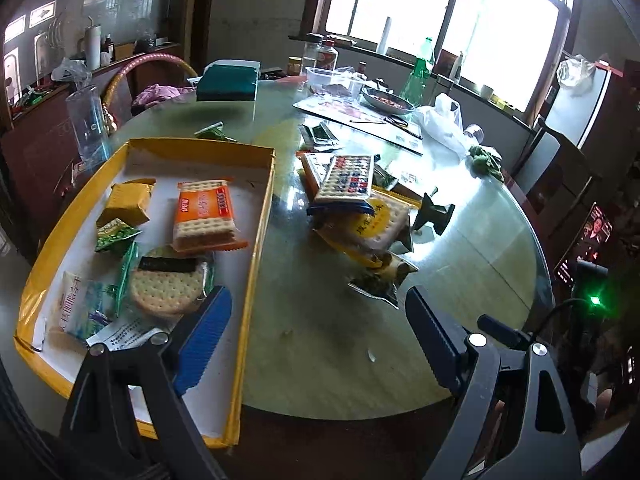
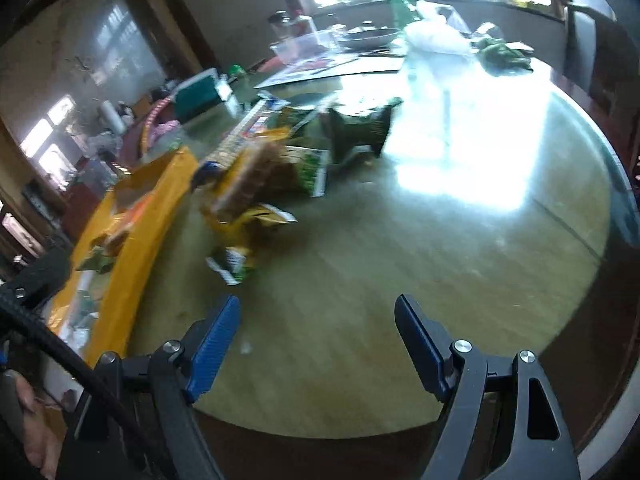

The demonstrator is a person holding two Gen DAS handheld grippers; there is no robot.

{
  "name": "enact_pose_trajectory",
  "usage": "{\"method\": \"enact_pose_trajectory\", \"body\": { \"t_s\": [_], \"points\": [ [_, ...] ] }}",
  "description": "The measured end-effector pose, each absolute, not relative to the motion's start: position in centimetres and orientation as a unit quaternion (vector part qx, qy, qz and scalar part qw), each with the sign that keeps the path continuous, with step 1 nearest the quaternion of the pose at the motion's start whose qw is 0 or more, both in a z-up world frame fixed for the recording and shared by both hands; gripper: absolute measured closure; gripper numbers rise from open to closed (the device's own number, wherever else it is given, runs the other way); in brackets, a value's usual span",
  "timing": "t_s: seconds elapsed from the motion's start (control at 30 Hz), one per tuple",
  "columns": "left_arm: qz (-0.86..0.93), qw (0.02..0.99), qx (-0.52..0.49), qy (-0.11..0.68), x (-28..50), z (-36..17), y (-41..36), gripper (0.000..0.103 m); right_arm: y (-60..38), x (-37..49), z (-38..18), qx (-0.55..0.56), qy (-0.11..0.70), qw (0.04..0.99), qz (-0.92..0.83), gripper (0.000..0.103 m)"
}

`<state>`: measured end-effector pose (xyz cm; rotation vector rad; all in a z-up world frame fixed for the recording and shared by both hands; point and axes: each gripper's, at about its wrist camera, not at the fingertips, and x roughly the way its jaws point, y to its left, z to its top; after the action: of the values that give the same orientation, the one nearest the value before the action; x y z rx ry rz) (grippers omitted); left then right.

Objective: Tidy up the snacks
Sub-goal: 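Move both open tools back toward the snack pile, then grasp the green-yellow snack bag with the left tool and lift it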

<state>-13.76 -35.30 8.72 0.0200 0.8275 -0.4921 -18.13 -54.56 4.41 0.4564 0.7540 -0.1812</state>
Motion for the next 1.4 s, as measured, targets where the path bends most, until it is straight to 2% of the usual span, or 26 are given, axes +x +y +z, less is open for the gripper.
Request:
{"method": "enact_pose_trajectory", "body": {
  "t_s": [0.5,0.97,1.4],
  "points": [
    [-0.239,0.881,0.017,0.408,-13.9,8.3,-35.7,0.014,-54.9,-17.8,3.4,0.155,0.399,0.894,-0.129,0.021],
    [-0.24,0.873,0.009,0.423,-13.3,7.2,-35.2,0.014,-55.5,-17.8,3.6,0.194,0.379,0.902,-0.071,0.021],
    [-0.309,0.813,0.05,0.491,-9.5,3.3,-42.3,0.016,-57.9,-18.2,3.5,0.224,0.379,0.894,-0.084,0.021]
  ]
}}
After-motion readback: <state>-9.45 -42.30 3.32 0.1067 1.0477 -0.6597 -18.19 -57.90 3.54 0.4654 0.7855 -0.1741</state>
